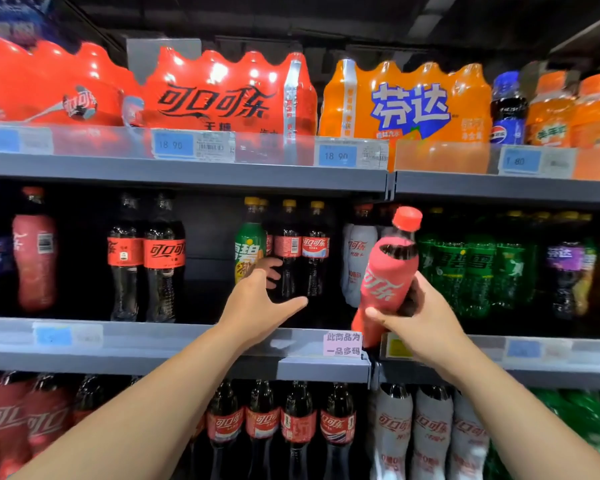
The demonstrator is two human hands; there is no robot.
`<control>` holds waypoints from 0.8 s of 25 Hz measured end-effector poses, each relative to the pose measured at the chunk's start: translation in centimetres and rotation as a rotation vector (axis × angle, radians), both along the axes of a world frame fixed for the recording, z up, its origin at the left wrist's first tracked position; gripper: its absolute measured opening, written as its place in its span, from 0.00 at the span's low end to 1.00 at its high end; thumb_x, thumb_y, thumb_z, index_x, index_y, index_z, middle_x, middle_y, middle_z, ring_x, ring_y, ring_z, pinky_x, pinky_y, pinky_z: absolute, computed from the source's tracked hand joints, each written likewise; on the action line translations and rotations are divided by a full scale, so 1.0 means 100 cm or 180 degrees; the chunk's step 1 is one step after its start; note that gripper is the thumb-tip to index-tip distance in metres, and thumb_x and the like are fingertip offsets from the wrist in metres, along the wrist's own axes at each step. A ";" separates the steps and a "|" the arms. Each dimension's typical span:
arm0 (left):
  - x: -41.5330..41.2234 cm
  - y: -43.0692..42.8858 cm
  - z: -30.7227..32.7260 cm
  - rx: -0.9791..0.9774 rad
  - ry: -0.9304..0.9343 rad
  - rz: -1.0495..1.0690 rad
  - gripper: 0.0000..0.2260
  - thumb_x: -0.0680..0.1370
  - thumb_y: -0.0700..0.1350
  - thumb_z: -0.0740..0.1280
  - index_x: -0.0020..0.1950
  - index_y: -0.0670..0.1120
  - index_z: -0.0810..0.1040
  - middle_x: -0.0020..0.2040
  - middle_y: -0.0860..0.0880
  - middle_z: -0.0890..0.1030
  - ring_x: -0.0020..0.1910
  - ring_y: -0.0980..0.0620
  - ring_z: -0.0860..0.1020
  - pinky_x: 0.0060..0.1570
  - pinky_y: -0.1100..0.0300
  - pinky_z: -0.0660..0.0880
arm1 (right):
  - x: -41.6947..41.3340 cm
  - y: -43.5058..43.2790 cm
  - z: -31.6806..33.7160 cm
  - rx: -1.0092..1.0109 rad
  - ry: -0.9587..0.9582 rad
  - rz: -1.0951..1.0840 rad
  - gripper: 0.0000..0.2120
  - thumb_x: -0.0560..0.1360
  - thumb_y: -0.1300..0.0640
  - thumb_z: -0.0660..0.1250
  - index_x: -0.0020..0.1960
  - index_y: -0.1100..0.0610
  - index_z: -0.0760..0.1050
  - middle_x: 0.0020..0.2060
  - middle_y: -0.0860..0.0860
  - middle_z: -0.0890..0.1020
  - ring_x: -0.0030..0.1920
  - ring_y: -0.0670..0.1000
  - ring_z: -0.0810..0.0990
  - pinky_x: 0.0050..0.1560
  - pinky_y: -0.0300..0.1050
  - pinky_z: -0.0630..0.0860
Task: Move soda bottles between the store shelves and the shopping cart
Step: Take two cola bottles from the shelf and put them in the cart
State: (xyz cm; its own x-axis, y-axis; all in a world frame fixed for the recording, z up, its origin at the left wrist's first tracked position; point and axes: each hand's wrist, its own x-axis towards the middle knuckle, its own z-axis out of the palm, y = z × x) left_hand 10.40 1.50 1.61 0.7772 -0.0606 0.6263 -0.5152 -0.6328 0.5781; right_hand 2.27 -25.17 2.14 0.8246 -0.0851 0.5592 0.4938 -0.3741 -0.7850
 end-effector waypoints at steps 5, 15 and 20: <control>-0.027 0.017 0.007 -0.0183 -0.0163 -0.0544 0.27 0.72 0.60 0.73 0.67 0.58 0.69 0.57 0.62 0.75 0.58 0.64 0.74 0.55 0.66 0.71 | -0.019 0.038 0.004 0.0172 -0.0450 -0.0080 0.24 0.70 0.72 0.76 0.56 0.49 0.75 0.47 0.46 0.86 0.46 0.38 0.84 0.46 0.30 0.77; -0.082 0.184 0.010 -0.0326 -0.0682 -0.0190 0.21 0.75 0.41 0.73 0.65 0.53 0.72 0.55 0.54 0.79 0.53 0.60 0.78 0.54 0.63 0.75 | -0.033 0.190 0.043 0.0306 -0.0936 0.0850 0.23 0.69 0.68 0.77 0.58 0.55 0.73 0.48 0.47 0.86 0.49 0.42 0.84 0.50 0.33 0.78; -0.086 0.301 -0.007 -0.0378 -0.0464 0.0561 0.20 0.76 0.38 0.72 0.64 0.51 0.72 0.54 0.49 0.80 0.54 0.51 0.79 0.54 0.68 0.73 | -0.010 0.302 0.030 0.0207 -0.0888 0.1264 0.24 0.70 0.67 0.77 0.57 0.50 0.70 0.48 0.46 0.83 0.49 0.44 0.83 0.50 0.36 0.78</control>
